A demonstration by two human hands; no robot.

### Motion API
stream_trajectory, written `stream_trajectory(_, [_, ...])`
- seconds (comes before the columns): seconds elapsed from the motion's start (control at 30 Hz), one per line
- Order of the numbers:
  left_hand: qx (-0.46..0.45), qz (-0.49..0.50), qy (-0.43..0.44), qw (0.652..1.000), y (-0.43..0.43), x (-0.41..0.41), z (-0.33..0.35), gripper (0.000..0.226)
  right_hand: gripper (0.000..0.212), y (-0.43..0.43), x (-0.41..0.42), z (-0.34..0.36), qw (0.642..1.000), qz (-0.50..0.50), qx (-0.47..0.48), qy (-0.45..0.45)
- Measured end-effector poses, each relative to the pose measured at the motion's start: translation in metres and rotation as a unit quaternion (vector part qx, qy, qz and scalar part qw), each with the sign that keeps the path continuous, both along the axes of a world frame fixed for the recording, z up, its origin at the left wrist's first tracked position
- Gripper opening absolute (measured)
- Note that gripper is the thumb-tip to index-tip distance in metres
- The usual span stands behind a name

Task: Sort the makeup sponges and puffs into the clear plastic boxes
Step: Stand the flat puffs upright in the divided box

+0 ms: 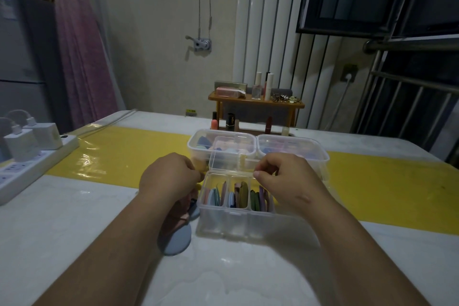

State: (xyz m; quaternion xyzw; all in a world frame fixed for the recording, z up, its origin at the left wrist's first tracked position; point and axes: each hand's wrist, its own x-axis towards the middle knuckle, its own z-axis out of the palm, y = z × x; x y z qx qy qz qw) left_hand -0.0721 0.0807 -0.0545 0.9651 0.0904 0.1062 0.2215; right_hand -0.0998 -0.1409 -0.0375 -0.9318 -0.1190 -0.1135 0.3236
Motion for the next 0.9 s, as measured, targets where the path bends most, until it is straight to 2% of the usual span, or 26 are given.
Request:
stream_trajectory(0.13, [-0.005,0.02,-0.022,1.0,0.003,0.001,0.001,0.02,0.01,-0.001,0.001,-0.001,1.0,0.0,0.003,-0.002])
stream_trajectory(0.3, [-0.016,0.031,-0.141,0.989,0.001,-0.002,0.005,0.021,0.009,-0.001,0.002,-0.001,1.0,-0.002,0.008,-0.004])
stream_trajectory(0.5, [-0.098,-0.024,-0.248,0.964,-0.005,-0.005,0.006,0.019,0.01,-0.003,0.0,-0.001,1.0,-0.002,0.027,-0.005])
stream_trajectory(0.63, [-0.194,-0.053,-0.266,0.943,-0.012,-0.009,0.008,0.025,0.008,-0.003,0.001,0.0,0.999,-0.004,0.039,-0.01])
stream_trajectory(0.73, [-0.232,-0.067,-0.274,0.931,-0.016,-0.01,0.009,0.018,0.007,-0.003,0.002,0.0,0.999,-0.003,0.045,-0.016])
stream_trajectory(0.9, [-0.294,-0.111,-0.266,0.911,-0.017,-0.008,0.005,0.023,0.01,-0.002,0.002,0.001,0.998,-0.001,0.056,-0.019])
